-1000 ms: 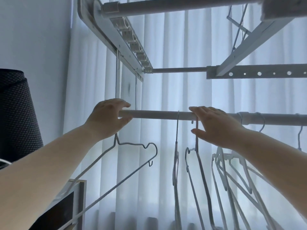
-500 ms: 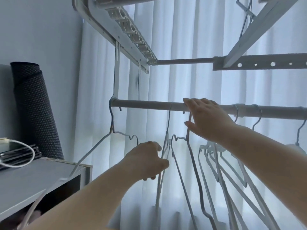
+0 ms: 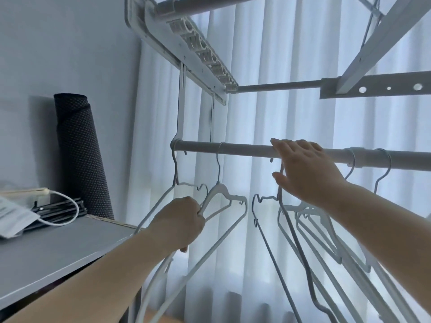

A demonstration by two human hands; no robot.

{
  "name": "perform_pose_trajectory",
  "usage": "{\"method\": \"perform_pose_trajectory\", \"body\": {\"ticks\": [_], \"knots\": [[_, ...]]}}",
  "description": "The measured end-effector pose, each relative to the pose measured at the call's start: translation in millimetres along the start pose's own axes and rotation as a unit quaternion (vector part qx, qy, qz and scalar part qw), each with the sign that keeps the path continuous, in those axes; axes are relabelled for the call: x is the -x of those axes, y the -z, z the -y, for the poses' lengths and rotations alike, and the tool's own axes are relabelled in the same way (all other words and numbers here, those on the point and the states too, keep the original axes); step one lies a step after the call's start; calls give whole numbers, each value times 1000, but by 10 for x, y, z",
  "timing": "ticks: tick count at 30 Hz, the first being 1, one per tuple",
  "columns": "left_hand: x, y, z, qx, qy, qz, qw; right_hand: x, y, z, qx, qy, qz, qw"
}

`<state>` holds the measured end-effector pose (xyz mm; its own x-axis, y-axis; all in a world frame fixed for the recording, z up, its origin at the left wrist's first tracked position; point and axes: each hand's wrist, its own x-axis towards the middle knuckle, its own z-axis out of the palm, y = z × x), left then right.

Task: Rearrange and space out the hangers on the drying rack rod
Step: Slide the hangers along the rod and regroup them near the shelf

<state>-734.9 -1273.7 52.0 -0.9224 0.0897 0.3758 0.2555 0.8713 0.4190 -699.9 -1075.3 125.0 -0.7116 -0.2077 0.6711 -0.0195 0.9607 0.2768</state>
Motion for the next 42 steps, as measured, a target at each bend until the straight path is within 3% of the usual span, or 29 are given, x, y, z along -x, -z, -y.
{"method": "perform_pose_trajectory", "body": {"ticks": [14,17,21,25,28,31,38,42], "knots": [[-7,169,212,-25,20,-39,999,-10,32,31,-18,-1,2,1000],[95,305,96,-45,-5,-92,995,-11,93,-6,-65,6,4,998],[239,428,-169,46,-101,-166,980,29,163,-128,-75,14,-4,997],[345,360,-553,40,-138,-74,987,99,180,-265,-39,0,-1,999],[326,202,-821,-24,-115,14,993,140,195,-290,-34,-1,21,999],[290,53,-985,1,-95,85,992,142,232,-306,-33,-1,26,999],[193,-215,-978,-5,-97,88,991,173,227,-327,-24,5,17,1000],[168,-247,-830,-37,-91,37,995,201,191,-347,-21,4,11,1000]]}}
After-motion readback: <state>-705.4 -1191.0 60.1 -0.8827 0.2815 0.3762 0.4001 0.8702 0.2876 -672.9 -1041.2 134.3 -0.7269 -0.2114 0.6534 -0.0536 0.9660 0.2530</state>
